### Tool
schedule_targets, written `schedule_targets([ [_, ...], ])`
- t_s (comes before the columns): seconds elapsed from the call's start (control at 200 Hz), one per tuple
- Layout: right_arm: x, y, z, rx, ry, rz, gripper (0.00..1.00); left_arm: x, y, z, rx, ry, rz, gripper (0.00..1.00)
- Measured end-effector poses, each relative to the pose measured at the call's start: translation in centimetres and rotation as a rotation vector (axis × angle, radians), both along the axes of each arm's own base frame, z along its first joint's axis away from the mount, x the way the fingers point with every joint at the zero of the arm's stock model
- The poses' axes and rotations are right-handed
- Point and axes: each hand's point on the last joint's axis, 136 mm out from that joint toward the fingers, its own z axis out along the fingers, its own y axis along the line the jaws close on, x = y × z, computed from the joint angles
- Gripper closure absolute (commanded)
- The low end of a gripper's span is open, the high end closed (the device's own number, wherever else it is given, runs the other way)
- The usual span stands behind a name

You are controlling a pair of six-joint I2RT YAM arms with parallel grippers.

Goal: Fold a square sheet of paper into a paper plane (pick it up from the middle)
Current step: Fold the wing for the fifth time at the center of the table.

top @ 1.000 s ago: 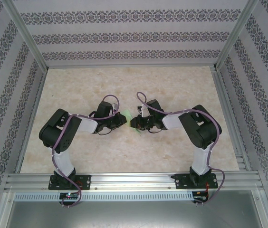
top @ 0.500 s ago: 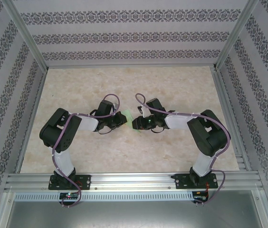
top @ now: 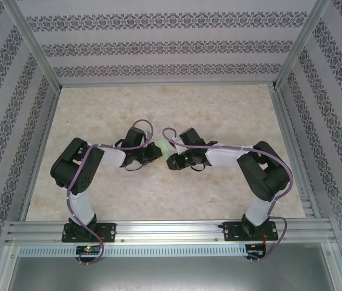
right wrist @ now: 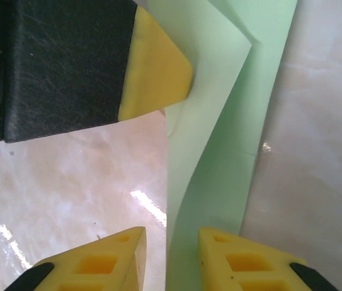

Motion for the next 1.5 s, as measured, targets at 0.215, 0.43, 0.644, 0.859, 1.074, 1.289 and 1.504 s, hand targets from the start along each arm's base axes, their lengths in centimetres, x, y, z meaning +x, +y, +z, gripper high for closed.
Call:
schedule_targets([
  [0.215, 0.3, -0.1, -0.8, -0.027, -0.014, 0.018, 0.76, 0.0, 0.0, 0.0, 0.001, 0.002, 0.000, 0.90],
  [0.43, 0.4, 0.1, -0.8, -0.003, -0.003, 0.018, 0.88, 0.0, 0.0, 0.0, 0.014, 0.002, -0.012, 0.89],
  [0.644, 0.6, -0.2, -0.7, 0.083, 0.048, -0.020, 0.91, 0.1, -0.1, 0.6, 0.024, -0.039, -0.048, 0.81],
  [0.859, 0.3, -0.4, -0.8, 0.167, 0.121, -0.062, 0.81, 0.5, -0.6, 4.1, -0.013, -0.136, -0.073, 0.78],
  [1.074, 0.4, 0.0, -0.6, 0.227, 0.169, -0.083, 0.79, -0.2, -0.4, 3.8, -0.020, -0.135, -0.083, 0.79],
  [1.289, 0.5, -0.1, -0.9, 0.259, 0.218, -0.105, 0.88, -0.8, -1.1, 3.2, -0.032, -0.123, -0.111, 0.80],
  [1.504, 0.5, 0.0, -1.1, 0.291, 0.261, -0.112, 0.89, -1.4, -1.8, 2.3, -0.034, -0.109, -0.134, 0.82],
])
